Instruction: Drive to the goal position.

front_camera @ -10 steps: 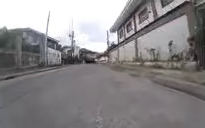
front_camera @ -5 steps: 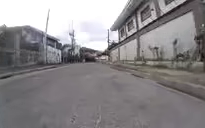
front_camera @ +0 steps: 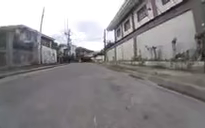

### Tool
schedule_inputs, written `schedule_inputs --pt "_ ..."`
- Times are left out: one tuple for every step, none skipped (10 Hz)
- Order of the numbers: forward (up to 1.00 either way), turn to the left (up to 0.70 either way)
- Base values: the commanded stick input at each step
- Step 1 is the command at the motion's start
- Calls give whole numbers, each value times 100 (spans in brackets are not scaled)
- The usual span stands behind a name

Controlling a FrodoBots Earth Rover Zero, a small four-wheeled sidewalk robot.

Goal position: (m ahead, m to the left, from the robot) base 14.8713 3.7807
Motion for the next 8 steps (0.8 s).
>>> schedule_inputs --pt "63 0" --pt "63 0" --pt "63 0" --pt "63 0" --pt "63 0" --pt "63 0" --pt "63 0" --pt "63 0"
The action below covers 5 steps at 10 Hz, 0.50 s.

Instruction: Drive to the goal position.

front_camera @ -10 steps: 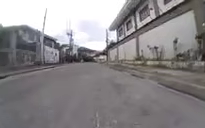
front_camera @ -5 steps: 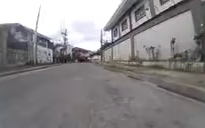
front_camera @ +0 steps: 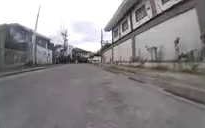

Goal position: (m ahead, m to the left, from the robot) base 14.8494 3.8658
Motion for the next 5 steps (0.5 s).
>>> schedule_inputs --pt "63 0" --pt "63 0" --pt "63 0" --pt "63 0" --pt "63 0"
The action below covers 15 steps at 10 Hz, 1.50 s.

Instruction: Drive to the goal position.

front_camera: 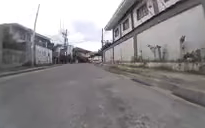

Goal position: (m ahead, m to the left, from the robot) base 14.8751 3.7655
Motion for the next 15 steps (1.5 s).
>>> schedule_inputs --pt "63 0" --pt "63 0" --pt "63 0" --pt "63 0" --pt "63 0" --pt "63 0" --pt "63 0" --pt "63 0" --pt "63 0" --pt "63 0" --pt "63 0" --pt "63 0" --pt "63 0" --pt "63 0" --pt "63 0"
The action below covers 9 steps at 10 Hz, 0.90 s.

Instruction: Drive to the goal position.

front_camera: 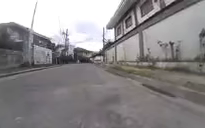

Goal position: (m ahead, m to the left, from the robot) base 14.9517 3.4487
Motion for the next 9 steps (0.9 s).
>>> schedule_inputs --pt "63 0" --pt "63 0" --pt "63 0" --pt "65 0" --pt "65 0" --pt "65 0" --pt "65 0" --pt "65 0" --pt "67 0"
